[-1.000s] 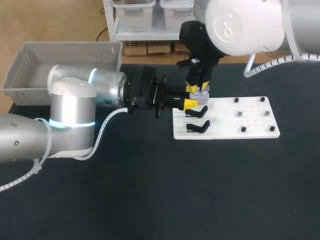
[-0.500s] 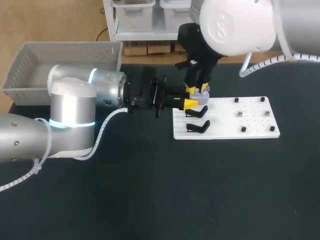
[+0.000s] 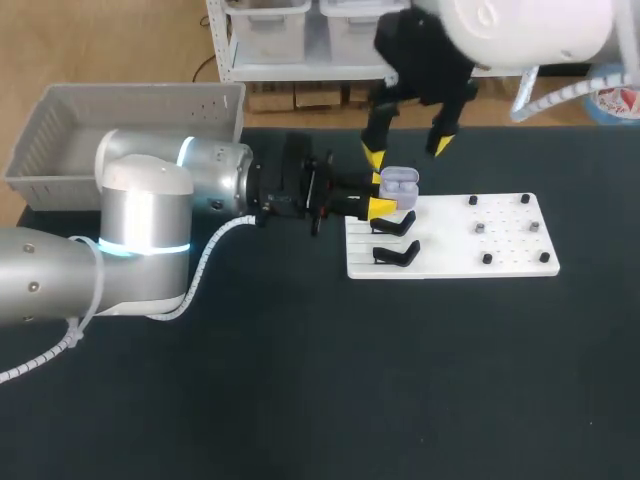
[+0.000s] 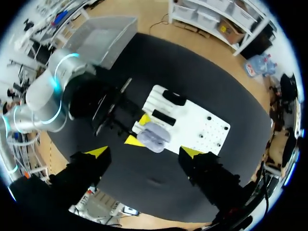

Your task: Pick up each earbud case from the left stands, insert the matching earbuds, close the lid, and place the case in the box.

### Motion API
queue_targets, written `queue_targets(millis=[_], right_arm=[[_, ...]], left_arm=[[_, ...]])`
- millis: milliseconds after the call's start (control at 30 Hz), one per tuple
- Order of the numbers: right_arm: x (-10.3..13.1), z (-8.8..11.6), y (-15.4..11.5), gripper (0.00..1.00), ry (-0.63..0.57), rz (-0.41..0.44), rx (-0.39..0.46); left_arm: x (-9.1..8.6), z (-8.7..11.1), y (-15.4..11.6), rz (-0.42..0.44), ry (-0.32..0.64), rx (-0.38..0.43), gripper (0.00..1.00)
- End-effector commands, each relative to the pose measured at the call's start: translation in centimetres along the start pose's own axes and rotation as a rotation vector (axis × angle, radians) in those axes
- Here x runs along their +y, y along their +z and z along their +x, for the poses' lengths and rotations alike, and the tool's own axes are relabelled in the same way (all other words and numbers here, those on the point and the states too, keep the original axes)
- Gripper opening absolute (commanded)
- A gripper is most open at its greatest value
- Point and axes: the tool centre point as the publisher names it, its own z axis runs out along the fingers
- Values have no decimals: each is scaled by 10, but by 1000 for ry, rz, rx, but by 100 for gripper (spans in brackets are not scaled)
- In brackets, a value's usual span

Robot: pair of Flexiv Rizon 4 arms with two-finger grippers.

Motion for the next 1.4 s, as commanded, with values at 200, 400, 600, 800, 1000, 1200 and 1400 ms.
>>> queue_targets(millis=[200, 400, 600, 800, 1000, 1200, 1400], right_arm=[[-33, -23, 18, 100, 263, 19, -163], [-46, -33, 34, 100, 310, 23, -134], [-59, -35, 50, 100, 341, 40, -95], [-65, -25, 61, 100, 354, 44, -52], [-63, -10, 63, 100, 344, 49, -19], [-59, 2, 63, 100, 326, 48, 5], [-59, 6, 60, 100, 337, 73, -32]], left_arm=[[-1, 0, 0, -4, 2, 0, 0], [-1, 0, 0, -4, 2, 0, 0], [-1, 0, 0, -4, 2, 0, 0], [-1, 0, 0, -4, 2, 0, 0], [-1, 0, 0, -4, 2, 0, 0], [-1, 0, 0, -4, 2, 0, 0], [-1, 0, 0, -4, 2, 0, 0]])
